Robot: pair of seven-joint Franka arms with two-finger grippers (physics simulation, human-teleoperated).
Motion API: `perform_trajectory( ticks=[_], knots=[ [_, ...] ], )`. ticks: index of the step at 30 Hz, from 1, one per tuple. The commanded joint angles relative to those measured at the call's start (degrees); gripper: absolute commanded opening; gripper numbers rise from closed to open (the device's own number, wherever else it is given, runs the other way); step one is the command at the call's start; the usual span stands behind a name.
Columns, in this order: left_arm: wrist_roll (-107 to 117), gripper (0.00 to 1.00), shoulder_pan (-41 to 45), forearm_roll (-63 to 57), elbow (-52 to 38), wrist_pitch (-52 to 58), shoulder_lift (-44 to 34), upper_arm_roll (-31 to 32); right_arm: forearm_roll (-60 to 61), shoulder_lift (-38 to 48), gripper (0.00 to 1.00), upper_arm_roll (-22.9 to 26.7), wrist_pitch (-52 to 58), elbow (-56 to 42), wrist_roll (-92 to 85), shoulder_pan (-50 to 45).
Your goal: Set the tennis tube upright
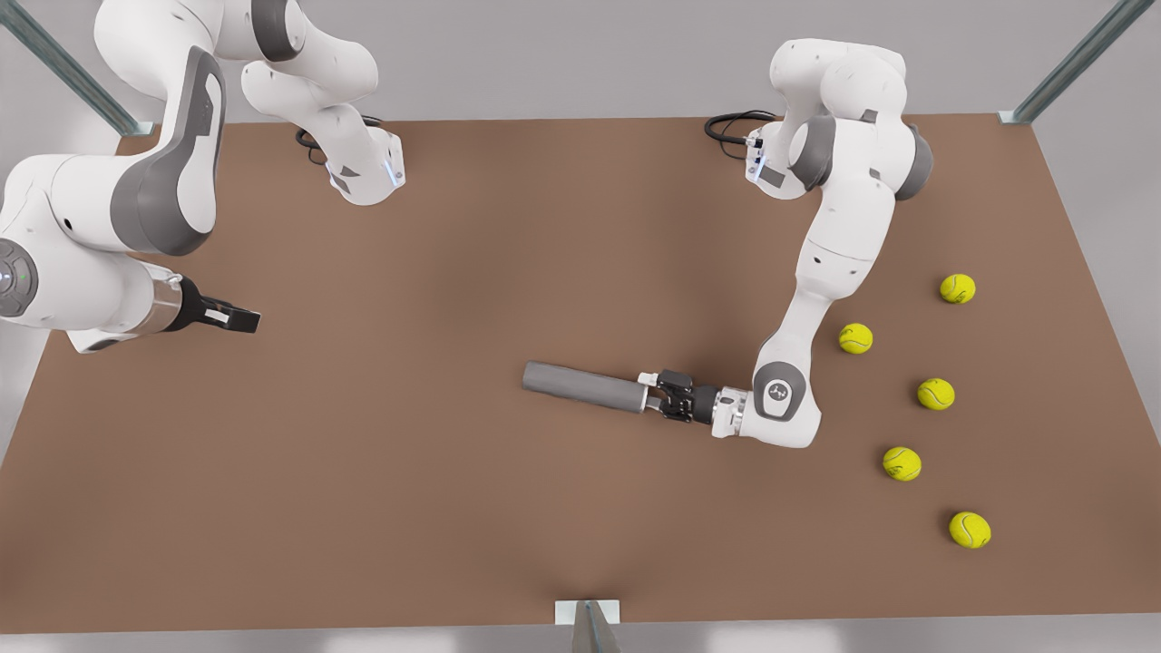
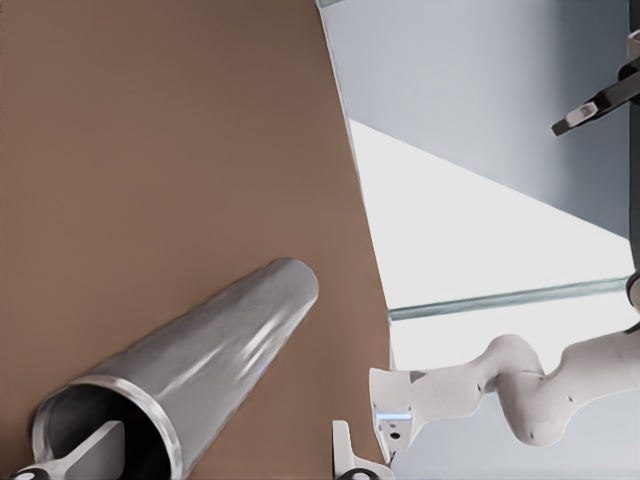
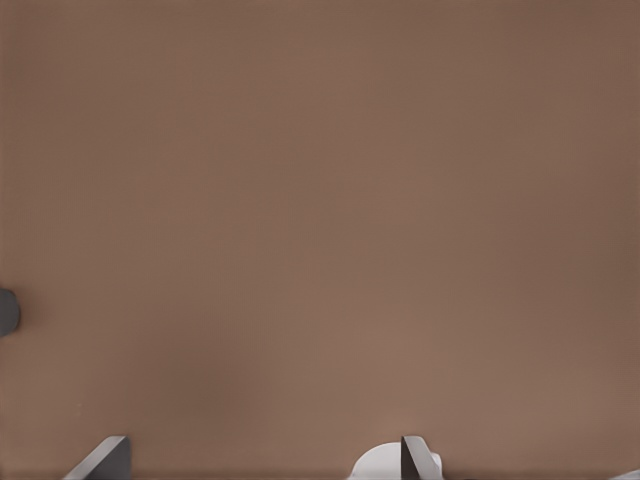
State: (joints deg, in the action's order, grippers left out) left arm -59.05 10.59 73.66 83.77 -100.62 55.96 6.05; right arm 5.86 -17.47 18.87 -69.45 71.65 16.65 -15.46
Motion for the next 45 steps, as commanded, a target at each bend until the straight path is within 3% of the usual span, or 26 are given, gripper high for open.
perform_trajectory(
  ticks=[1,8,9,11,14,18,45],
  knots=[
    [-0.3,1.0,0.0,-0.1,0.0,0.1,0.0,0.0,0.0,0.1,1.0,0.0,0.0,0.0,0.1,0.0],
    [-0.2,1.0,0.8,0.5,-0.1,-0.6,0.4,0.1,0.1,0.0,1.0,0.0,0.0,0.1,0.1,0.0],
    [-0.2,0.93,0.9,0.5,-0.1,-0.7,0.4,0.1,0.1,0.0,1.0,0.0,0.0,0.1,0.1,0.0],
    [-0.2,0.7,1.2,0.5,-0.2,-0.8,0.4,0.1,0.2,-0.2,1.0,0.0,0.0,0.0,0.1,0.0],
    [-0.2,0.68,1.4,0.7,-0.2,-1.2,0.5,0.1,0.5,-0.3,1.0,0.0,0.0,0.1,0.1,0.0],
    [-0.2,0.49,1.4,1.1,-0.2,-1.1,0.5,0.1,0.5,-0.2,1.0,0.0,0.0,0.0,0.1,0.0],
    [6.3,0.21,1.6,0.5,-0.1,0.3,-3.0,0.0,2.2,-0.2,1.0,0.3,0.2,0.0,0.1,0.0]
  ],
)
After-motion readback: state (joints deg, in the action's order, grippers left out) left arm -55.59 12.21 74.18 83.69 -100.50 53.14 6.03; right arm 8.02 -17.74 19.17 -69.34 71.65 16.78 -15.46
